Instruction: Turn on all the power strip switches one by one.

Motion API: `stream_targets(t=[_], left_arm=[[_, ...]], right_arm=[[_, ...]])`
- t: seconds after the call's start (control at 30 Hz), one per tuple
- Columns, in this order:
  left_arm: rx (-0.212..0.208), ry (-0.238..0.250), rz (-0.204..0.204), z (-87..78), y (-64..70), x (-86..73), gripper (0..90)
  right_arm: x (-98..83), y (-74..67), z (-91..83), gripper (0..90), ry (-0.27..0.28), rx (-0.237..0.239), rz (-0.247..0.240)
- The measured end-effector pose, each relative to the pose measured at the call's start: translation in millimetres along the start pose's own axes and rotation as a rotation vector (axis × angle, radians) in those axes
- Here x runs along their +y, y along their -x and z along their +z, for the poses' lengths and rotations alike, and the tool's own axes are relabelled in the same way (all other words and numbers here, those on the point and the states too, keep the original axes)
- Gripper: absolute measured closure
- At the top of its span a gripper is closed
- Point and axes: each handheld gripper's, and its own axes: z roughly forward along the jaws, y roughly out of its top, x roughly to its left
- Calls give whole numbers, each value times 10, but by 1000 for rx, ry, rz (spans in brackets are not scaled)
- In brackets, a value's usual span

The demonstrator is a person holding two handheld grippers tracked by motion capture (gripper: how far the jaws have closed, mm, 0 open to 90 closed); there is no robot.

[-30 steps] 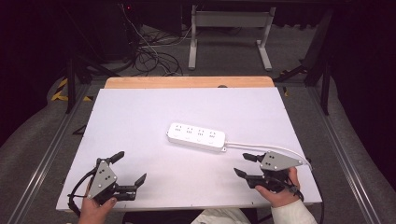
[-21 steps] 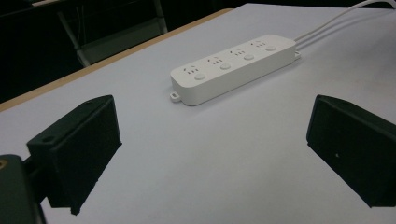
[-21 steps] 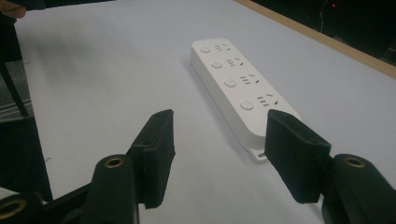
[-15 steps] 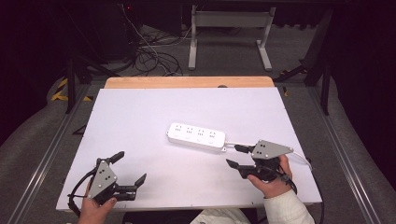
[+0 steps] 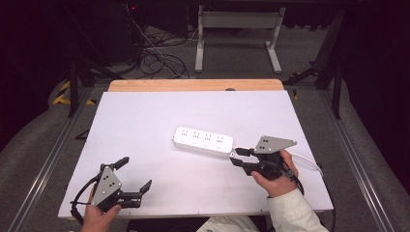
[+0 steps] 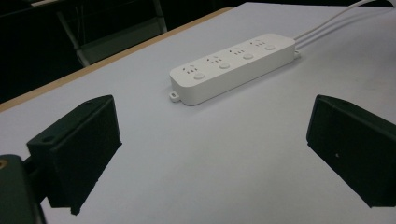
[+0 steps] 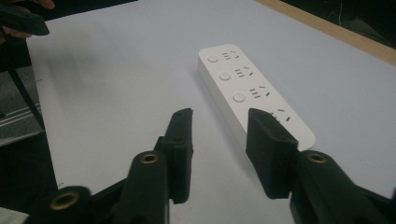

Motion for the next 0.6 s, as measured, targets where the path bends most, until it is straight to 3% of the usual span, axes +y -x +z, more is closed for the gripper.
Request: stream_targets(t=[0.3,0.6], left_arm=[[-3,3,-8,-1,2,-4,34],[0,0,4,0,-1,-3,34]], right_arm=[[195,44,186,900,-39,-27,-23],[255,152,437,900,-57,-28,-1]])
